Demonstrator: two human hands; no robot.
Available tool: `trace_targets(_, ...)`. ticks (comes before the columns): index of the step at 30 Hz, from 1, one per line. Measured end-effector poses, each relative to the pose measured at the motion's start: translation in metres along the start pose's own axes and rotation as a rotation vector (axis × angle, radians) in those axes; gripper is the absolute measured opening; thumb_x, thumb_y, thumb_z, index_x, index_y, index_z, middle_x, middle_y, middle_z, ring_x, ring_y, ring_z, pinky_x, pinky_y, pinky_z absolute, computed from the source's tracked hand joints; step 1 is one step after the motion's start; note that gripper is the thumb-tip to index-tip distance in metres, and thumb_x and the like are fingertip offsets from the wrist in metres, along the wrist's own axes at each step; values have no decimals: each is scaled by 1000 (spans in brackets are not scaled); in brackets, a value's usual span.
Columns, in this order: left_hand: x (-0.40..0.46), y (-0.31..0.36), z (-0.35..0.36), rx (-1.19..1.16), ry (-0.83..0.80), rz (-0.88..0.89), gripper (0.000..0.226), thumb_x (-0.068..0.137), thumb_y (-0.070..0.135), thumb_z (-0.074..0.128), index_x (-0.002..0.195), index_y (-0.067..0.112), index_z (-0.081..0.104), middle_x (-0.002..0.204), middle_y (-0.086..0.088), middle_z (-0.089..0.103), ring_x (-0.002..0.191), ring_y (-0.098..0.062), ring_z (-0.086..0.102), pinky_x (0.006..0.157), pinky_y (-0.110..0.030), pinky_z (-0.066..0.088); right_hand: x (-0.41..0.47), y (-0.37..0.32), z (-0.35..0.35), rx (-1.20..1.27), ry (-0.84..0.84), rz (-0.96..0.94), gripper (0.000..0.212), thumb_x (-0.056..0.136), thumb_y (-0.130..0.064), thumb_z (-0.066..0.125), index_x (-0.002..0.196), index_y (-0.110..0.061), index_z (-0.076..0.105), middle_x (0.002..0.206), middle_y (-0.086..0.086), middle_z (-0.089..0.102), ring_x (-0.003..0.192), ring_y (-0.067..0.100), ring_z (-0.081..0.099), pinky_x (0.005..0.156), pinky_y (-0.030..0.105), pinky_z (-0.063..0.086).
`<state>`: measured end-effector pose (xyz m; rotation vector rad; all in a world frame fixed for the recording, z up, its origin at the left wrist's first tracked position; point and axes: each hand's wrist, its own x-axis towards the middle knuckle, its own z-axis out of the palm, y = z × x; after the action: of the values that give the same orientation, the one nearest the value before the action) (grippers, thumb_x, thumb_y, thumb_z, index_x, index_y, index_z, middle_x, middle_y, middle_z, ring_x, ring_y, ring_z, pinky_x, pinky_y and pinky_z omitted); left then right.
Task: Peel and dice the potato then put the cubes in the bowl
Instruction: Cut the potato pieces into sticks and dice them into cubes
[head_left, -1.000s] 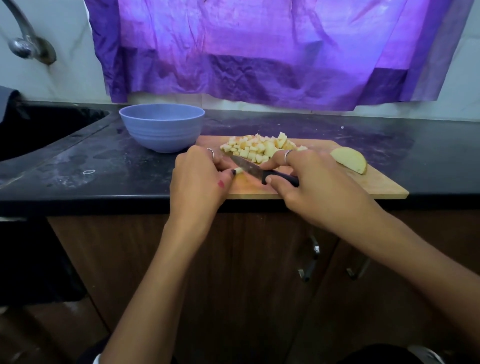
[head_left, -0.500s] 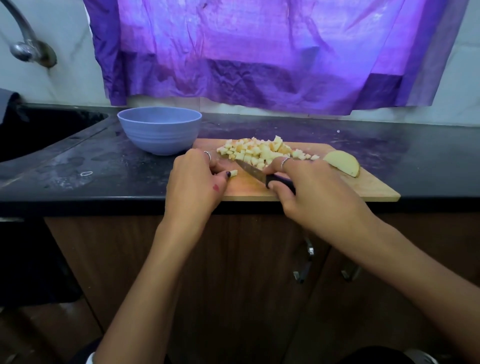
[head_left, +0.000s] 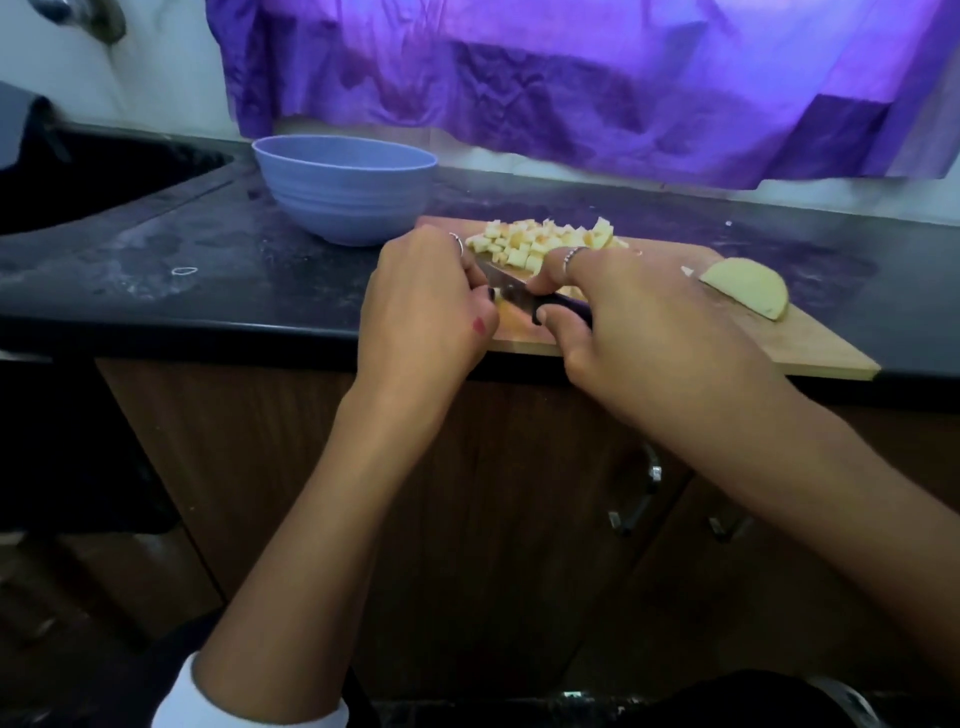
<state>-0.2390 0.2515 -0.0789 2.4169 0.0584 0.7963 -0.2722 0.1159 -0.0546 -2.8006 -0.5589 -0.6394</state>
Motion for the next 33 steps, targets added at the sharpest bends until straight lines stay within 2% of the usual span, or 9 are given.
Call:
trace_targets(5, -2, 0, 0, 6, 23, -4, 10, 88, 21, 66, 93, 15, 73, 82, 4, 58, 72, -9, 49, 69, -22, 36, 4, -3, 7, -135, -19, -31, 24, 94, -25, 52, 117, -30, 54, 81, -1, 43, 74, 20, 46, 52, 28, 31)
trace_targets(7, -2, -1, 0, -5, 9, -8, 10, 88, 22, 66, 92, 17, 73, 76, 7, 57, 65, -8, 47, 69, -20, 35, -1, 2, 3, -99, -49, -22, 24, 96, -28, 50, 119, -31, 54, 85, -2, 48, 76, 18, 49, 59, 30, 39)
trace_targets(13, -1, -3, -6, 6, -30, 29, 19, 89, 28, 67, 98, 13, 74, 72, 8, 50, 65, -8, 45, 65, -20, 33, -11, 17, -9, 34, -23, 49, 29, 96, -33, 50, 124, -35, 57, 99, -1, 62, 85, 15, 51, 69, 29, 42)
trace_targets(16, -1, -2, -9, 17, -55, 44, 20, 91, 28, 64, 104, 16, 73, 71, 9, 46, 64, -7, 42, 64, -15, 30, -14, 13, -11, 157, 7, 48, 26, 95, -33, 53, 120, -37, 58, 93, -4, 60, 75, 7, 46, 59, 23, 36)
trace_targets(19, 0, -4, -11, -8, -55, 34, 17, 91, 25, 64, 102, 17, 74, 67, 13, 43, 60, -4, 41, 64, -13, 30, -16, 10, -11, 158, -5, 29, 26, 95, -36, 52, 121, -40, 57, 77, -17, 46, 68, -1, 42, 50, 10, 33)
trace_targets(22, -1, -4, -8, -8, -62, 20, 14, 91, 24, 64, 98, 18, 74, 65, 19, 41, 59, -1, 42, 61, -15, 33, -17, 9, -12, 153, -55, 8, 28, 96, -35, 50, 123, -39, 55, 75, -19, 39, 66, -2, 41, 50, 8, 35)
trace_targets(26, -2, -2, -5, -6, -34, -13, 10, 91, 22, 64, 94, 18, 73, 67, 17, 42, 59, -3, 42, 53, -17, 32, -8, 10, -16, 158, -120, 0, 20, 96, -33, 52, 115, -35, 57, 79, -13, 48, 68, 3, 47, 50, 10, 37)
trace_targets(30, -3, -2, -5, -11, -4, -14, 10, 90, 21, 65, 93, 16, 74, 70, 13, 43, 60, -5, 40, 67, -18, 33, 1, 7, -18, 181, -155, 23, 14, 95, -32, 54, 109, -32, 58, 78, -9, 51, 64, 4, 48, 46, 6, 36)
trace_targets(33, -4, -2, -6, -17, 4, -20, 11, 90, 20, 66, 94, 16, 75, 69, 13, 44, 60, -5, 42, 65, -17, 32, -1, 6, -18, 57, -155, -9, 19, 97, -34, 50, 115, -33, 55, 82, -6, 50, 67, 6, 50, 45, 11, 32)
